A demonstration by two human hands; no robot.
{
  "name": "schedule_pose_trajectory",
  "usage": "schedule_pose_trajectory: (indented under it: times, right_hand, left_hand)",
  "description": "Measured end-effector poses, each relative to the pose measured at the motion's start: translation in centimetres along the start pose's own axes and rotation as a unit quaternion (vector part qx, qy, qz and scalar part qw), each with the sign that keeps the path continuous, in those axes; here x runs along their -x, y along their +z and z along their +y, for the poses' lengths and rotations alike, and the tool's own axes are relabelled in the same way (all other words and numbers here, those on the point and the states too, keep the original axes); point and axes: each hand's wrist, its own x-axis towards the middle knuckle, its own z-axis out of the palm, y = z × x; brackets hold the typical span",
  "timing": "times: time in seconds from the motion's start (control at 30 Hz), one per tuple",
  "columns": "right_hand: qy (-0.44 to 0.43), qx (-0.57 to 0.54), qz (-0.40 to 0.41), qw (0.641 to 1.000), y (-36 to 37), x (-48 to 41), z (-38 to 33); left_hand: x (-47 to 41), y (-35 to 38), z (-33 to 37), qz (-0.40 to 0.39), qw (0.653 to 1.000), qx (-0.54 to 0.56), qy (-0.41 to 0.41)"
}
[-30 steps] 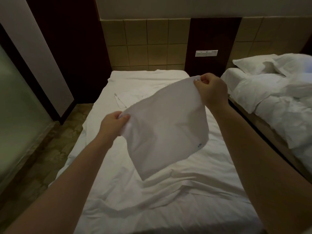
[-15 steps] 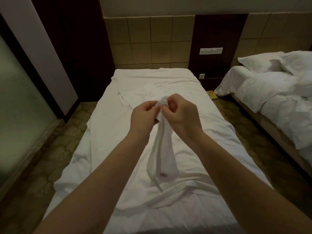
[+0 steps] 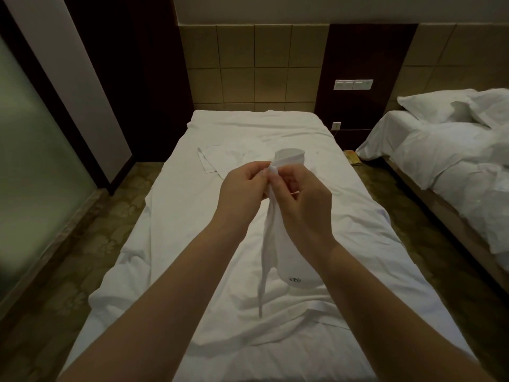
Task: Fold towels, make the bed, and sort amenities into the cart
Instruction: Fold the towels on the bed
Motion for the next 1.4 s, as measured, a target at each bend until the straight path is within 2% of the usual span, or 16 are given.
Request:
schedule_pose_trajectory:
  times: [0.1,0.33,0.43,0.53,0.6,0.67,0.77,0.9,1.1,1.3,1.4]
  right_hand:
    - [-0.036,-0.002,-0.031,0.999,0.2,-0.2,0.5]
    - [-0.013,-0.025,-0.070,0.997,-0.8,-2.4,2.5]
    - [0.012,0.070,-0.137,0.988,-2.6,-4.7,4.9]
    - [0.039,0.169,-0.215,0.961,-4.4,-6.6,6.5]
    - [0.077,0.171,-0.270,0.944,-5.1,-7.6,7.0]
    - [0.115,0.124,-0.303,0.938,-5.3,-8.1,7.0]
    - [0.099,0.065,-0.237,0.964,-5.0,-8.3,6.5]
    - [0.074,0.016,-0.144,0.987,-4.6,-8.8,5.4]
    - [0.055,0.055,-0.092,0.993,-5.8,-8.7,4.8]
    - [0.011,0.107,-0.046,0.993,-9.7,-8.9,6.1]
    - [0.035,0.083,0.014,0.996,-11.4,-9.1,7.4]
  left_hand:
    - [0.0,-0.2,0.6,-0.014,0.995,0.092,-0.046]
    - [-2.1,-1.6,0.8,-0.069,0.990,0.122,-0.026]
    - [-3.2,-2.9,1.4,-0.123,0.991,0.047,-0.004]
    - [-4.1,-3.9,1.9,-0.140,0.990,-0.021,0.017]
    - [-4.7,-4.2,2.1,-0.149,0.986,-0.063,0.037]
    - [-5.4,-4.5,2.0,-0.154,0.981,-0.100,0.055]
    - [-6.6,-5.1,1.2,-0.128,0.979,-0.139,0.078]
    - [-7.9,-5.6,-0.3,-0.118,0.985,-0.108,0.072]
    - [-8.4,-2.8,-2.0,-0.167,0.981,-0.076,0.064]
    - [-9.1,1.1,-2.2,-0.150,0.983,-0.038,0.103]
    - [-9.6,2.8,-0.4,-0.155,0.979,-0.016,0.134]
